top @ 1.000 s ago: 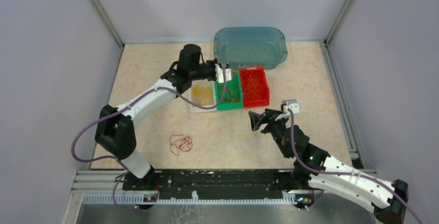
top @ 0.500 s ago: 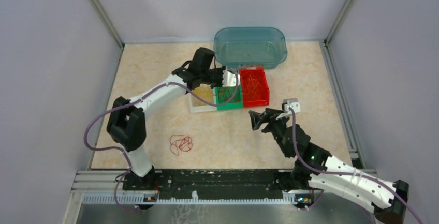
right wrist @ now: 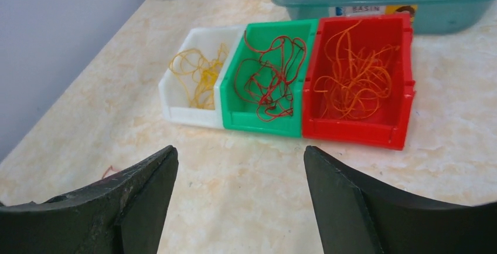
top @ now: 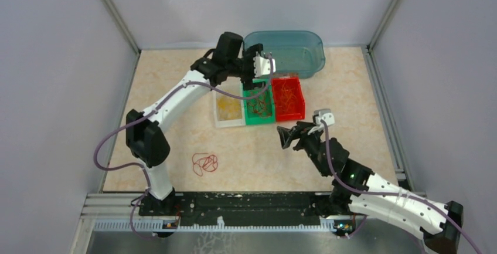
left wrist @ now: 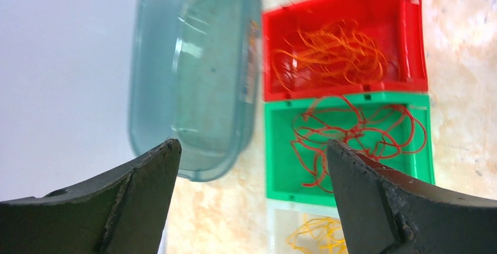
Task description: Untangle the cables
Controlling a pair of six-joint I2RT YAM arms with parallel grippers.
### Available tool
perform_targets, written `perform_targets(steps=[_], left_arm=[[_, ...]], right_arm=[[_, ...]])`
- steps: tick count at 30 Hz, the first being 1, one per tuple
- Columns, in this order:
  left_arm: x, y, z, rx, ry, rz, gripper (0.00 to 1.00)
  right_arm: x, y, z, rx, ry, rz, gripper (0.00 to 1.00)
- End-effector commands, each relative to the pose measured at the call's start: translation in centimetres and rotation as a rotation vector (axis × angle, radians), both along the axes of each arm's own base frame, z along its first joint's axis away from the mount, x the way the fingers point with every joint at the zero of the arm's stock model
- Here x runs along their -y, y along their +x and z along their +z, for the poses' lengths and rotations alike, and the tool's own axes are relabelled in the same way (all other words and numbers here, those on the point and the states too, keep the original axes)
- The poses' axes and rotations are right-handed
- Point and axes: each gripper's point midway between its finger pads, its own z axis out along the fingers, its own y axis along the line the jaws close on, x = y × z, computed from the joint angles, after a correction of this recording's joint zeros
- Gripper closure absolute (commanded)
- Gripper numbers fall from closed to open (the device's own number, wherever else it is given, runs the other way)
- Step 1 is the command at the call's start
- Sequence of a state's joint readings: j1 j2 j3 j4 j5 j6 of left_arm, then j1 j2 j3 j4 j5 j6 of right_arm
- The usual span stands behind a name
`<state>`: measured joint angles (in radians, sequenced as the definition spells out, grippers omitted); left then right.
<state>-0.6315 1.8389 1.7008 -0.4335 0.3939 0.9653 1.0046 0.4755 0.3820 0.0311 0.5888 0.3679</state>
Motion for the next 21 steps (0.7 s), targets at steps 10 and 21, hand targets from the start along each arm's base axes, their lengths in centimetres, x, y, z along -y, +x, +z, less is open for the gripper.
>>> perform_targets(steps=[10,21], left_arm=[[-14.0,-0.8,12.4,-0.181,-0.339,0.284,0.01],[-25.4,-3.2,11.3,-0.230,-0.526,0.621,0.00]], right_arm=[[-18.0,-5.3,0.5,0.107,-0.228,0.930,0.16],[-29.4,-6.0,-9.7,0.002,-0.433,1.300,0.14]])
